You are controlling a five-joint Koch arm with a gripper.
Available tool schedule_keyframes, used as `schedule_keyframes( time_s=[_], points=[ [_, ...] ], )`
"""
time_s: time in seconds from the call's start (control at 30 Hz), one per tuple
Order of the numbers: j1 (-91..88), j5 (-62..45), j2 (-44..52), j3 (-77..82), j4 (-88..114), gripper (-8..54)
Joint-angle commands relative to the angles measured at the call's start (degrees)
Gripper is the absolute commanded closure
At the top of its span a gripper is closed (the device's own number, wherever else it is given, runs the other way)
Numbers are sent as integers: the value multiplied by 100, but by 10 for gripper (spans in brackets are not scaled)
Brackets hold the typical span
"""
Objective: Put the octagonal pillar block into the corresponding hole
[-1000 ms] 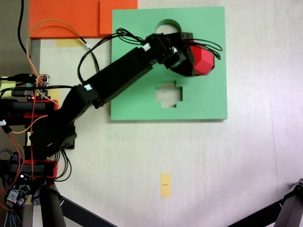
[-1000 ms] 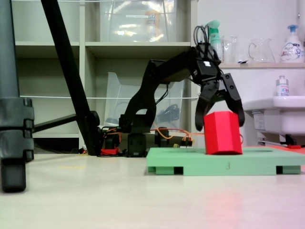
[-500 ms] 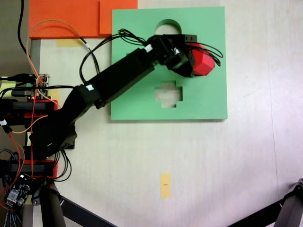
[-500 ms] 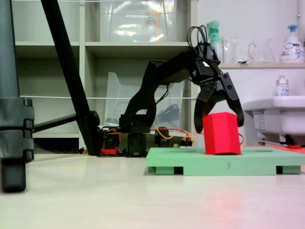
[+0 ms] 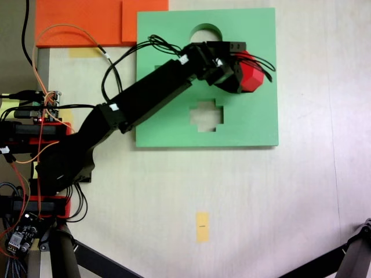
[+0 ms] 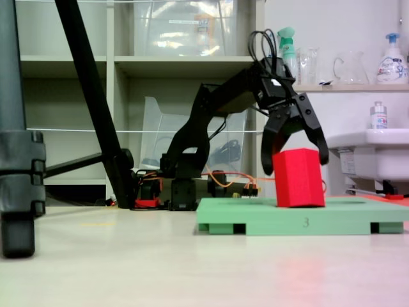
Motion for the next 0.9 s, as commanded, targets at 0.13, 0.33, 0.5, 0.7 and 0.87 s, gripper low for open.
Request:
schedule_keyframes(
  time_s=[0.13, 0.33, 0.5, 0.7, 0.87],
  points=[
    [-105, 70, 185, -334, 97, 249],
    [-229, 70, 264, -334, 466, 249],
    [-272, 79, 369, -334, 519, 249],
    [-264, 62, 290, -334, 519, 250],
    [-281, -457, 255, -334, 510, 250]
  ],
)
